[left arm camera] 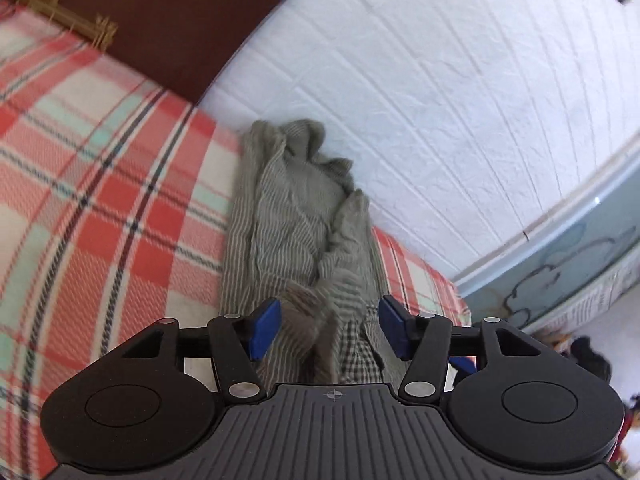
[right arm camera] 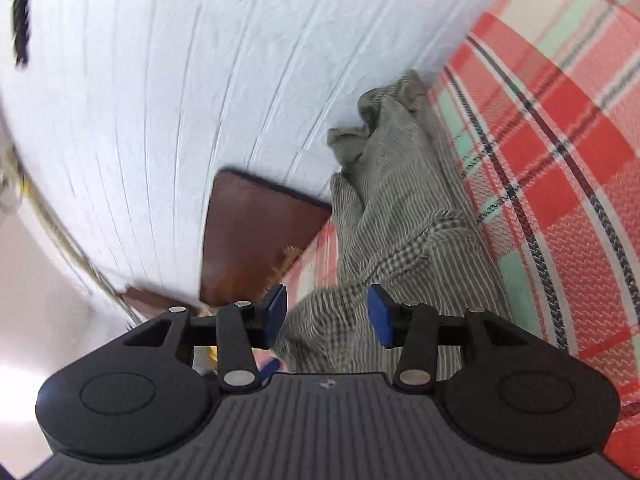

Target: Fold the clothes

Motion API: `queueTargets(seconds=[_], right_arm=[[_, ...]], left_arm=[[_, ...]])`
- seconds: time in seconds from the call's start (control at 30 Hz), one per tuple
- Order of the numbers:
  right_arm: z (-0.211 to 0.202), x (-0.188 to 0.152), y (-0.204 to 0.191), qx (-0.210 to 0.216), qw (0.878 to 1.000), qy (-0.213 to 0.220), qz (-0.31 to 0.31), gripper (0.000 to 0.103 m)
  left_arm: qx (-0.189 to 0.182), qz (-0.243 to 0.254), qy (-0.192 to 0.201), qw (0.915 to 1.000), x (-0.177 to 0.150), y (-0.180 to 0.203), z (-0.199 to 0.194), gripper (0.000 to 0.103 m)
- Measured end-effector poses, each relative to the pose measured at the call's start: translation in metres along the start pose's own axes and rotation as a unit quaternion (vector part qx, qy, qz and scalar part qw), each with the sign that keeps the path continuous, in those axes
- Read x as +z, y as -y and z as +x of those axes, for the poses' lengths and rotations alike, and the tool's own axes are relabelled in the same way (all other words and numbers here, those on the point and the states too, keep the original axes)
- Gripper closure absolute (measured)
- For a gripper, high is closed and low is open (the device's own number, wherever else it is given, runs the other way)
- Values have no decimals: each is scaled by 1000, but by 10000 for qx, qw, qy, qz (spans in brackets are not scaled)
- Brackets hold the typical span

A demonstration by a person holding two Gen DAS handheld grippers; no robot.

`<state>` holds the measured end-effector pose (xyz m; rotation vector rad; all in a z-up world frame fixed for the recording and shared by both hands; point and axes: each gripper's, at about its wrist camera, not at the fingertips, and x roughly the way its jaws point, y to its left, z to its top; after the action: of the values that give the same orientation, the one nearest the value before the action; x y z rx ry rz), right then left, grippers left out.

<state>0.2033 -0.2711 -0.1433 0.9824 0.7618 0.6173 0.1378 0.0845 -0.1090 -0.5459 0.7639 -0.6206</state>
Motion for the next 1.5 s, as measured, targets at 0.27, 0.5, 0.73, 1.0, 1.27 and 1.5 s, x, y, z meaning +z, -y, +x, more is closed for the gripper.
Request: queueTargets(seconds=[0.27,0.5,0.73,1.0,1.27,1.5], right_arm=[[44,-10,-6,-663,9917,-864,-684,83],[86,22,-3,-942,9904,-637,-791,86],[84,25,-9,-1076,9885,-120,-1054,84],[60,-44,-71,-900,9549,-494,-2786,73],[75,-76,-87,-1436,9220,-764,-3513,68],[86,-84,-85,-1705,9151,-975,-3522,68]], left_arm=[[-519,1501,-1200,9800,-34,28,25,34],[-305,951,-936,9906,-7,17,68,28],[162,144,-384,9990,28,-3,103,30],[508,554,50,9972,13,-13,16,26],[867,1883,-540,9768,-68,1,7,25],[691,1984,-703,9751,-73,0,19,54]])
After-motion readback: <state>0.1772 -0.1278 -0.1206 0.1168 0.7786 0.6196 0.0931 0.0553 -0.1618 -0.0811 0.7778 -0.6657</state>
